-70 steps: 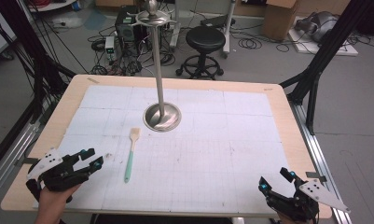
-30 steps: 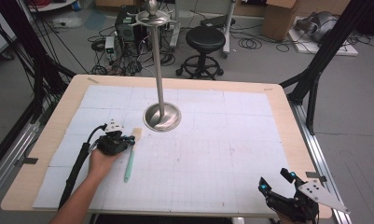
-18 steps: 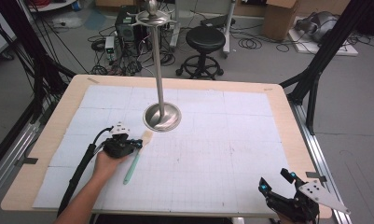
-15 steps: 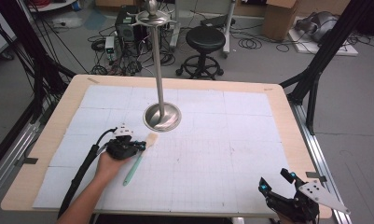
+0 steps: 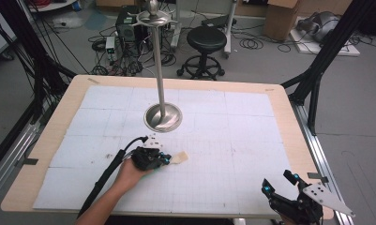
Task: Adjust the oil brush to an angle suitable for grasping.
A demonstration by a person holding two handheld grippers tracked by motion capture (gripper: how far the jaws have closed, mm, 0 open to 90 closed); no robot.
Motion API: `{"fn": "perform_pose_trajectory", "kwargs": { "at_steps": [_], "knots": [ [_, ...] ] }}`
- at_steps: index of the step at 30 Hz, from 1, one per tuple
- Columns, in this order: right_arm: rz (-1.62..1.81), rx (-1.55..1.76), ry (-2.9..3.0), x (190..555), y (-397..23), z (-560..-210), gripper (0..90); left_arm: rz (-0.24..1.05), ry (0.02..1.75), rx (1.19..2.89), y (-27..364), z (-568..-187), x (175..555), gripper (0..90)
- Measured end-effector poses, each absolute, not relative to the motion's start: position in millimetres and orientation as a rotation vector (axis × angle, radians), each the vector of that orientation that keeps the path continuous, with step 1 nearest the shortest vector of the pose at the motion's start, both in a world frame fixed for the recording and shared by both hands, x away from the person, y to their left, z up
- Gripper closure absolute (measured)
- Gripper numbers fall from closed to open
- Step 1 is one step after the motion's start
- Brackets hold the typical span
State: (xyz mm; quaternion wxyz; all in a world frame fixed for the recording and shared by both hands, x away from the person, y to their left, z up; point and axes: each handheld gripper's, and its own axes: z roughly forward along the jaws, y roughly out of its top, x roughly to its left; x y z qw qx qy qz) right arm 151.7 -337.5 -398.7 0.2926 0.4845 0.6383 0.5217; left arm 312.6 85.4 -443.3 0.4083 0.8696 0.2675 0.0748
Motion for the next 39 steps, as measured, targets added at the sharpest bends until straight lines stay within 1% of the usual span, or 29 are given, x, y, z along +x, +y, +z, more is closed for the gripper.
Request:
{"fn": "perform_pose_trajectory", "kwargs": {
  "at_steps": [5, 9, 14, 18, 19, 22, 26, 28, 31, 33, 39],
  "knots": [
    [1.388, 1.286, 1.703, 151.2, -337.5, -398.6, 14.9, 0.129, 0.627, 2.185, 70.9, -445.2, 306.2, 89.4],
    [1.388, 1.296, 1.697, 150.0, -338.2, -398.3, 14.9, 0.117, 0.610, 2.180, 72.5, -439.5, 301.2, 88.9],
    [1.390, 1.294, 1.692, 149.2, -339.5, -398.2, 14.9, 0.179, 0.622, 2.077, 95.9, -424.0, 282.7, 88.7],
    [1.389, 1.291, 1.697, 148.8, -337.7, -397.8, 14.9, 0.192, 0.649, 2.072, 120.9, -427.5, 261.8, 88.8],
    [1.390, 1.285, 1.698, 148.9, -337.1, -397.6, 14.9, 0.185, 0.670, 2.051, 133.4, -430.0, 252.0, 88.8],
    [1.389, 1.286, 1.697, 148.7, -336.7, -397.4, 14.9, 0.180, 0.689, 2.033, 142.9, -431.9, 242.9, 88.8],
    [1.388, 1.287, 1.698, 149.0, -336.0, -397.7, 14.9, 0.198, 0.695, 2.071, 153.3, -439.1, 230.7, 88.8],
    [1.389, 1.290, 1.698, 148.8, -335.6, -397.7, 14.9, 0.187, 0.702, 2.080, 156.1, -442.5, 228.3, 88.7],
    [1.387, 1.293, 1.696, 148.5, -335.9, -397.7, 14.9, 0.160, 0.677, 2.124, 155.0, -444.8, 225.4, 87.8],
    [1.387, 1.295, 1.696, 148.4, -336.5, -397.7, 14.9, 0.177, 0.678, 2.164, 155.2, -446.0, 225.8, 87.5],
    [1.388, 1.293, 1.698, 148.3, -336.5, -397.7, 14.9, 0.213, 0.728, 2.158, 162.2, -444.7, 229.1, 87.7]
  ]
}}
